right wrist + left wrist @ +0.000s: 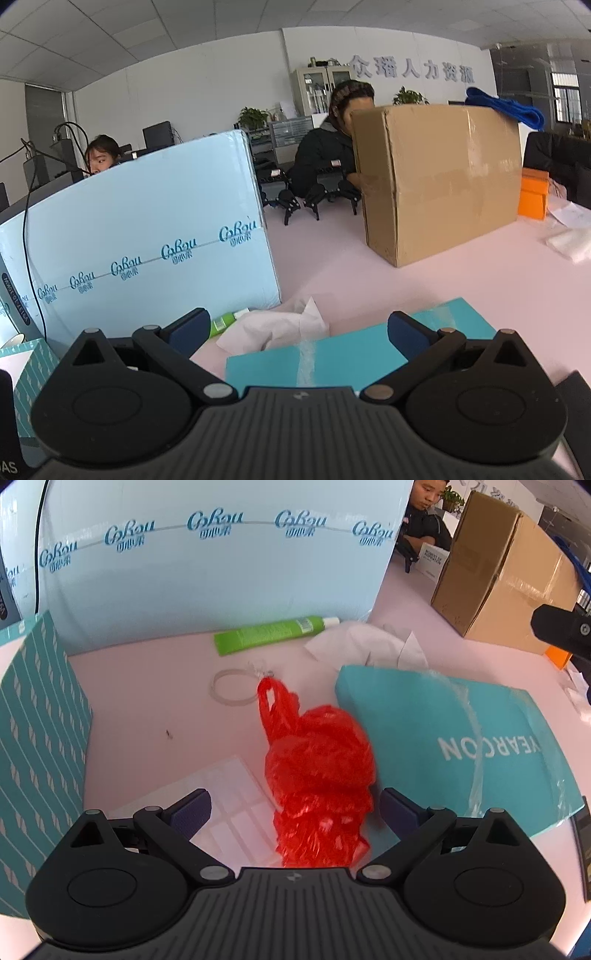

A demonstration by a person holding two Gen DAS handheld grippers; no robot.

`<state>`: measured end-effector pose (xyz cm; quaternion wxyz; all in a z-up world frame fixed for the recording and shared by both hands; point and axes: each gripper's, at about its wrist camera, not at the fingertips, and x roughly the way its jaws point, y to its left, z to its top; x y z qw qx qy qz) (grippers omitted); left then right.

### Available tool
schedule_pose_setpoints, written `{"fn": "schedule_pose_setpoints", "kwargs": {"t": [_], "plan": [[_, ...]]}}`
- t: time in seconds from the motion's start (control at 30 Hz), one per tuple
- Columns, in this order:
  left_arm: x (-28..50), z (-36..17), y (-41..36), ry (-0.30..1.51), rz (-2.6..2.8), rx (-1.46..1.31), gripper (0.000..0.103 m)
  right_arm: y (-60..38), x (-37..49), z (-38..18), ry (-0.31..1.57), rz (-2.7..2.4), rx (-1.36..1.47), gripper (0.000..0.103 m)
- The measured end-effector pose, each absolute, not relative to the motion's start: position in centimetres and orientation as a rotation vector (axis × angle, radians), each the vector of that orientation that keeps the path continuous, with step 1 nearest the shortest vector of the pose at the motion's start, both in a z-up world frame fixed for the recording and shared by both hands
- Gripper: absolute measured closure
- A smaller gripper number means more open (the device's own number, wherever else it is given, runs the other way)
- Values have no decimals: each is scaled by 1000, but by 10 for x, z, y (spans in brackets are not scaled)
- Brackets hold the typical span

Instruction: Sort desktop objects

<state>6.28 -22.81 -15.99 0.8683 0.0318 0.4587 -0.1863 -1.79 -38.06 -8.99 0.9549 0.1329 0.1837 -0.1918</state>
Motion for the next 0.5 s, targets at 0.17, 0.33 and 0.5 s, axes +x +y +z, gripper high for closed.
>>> {"fn": "schedule_pose_setpoints", "kwargs": {"t": [0.17,0.33,0.5], "plan": [[65,-168,-225,1006,-393,47,5,-378,-18,-92,385,-381,268,0],[66,-172,-220,1015,-335,55,5,-376,-16,-93,392,-365,262,0],[68,-172,-215,1015,-293,51,5,-374,-15,-94,399,-357,266,0]]}}
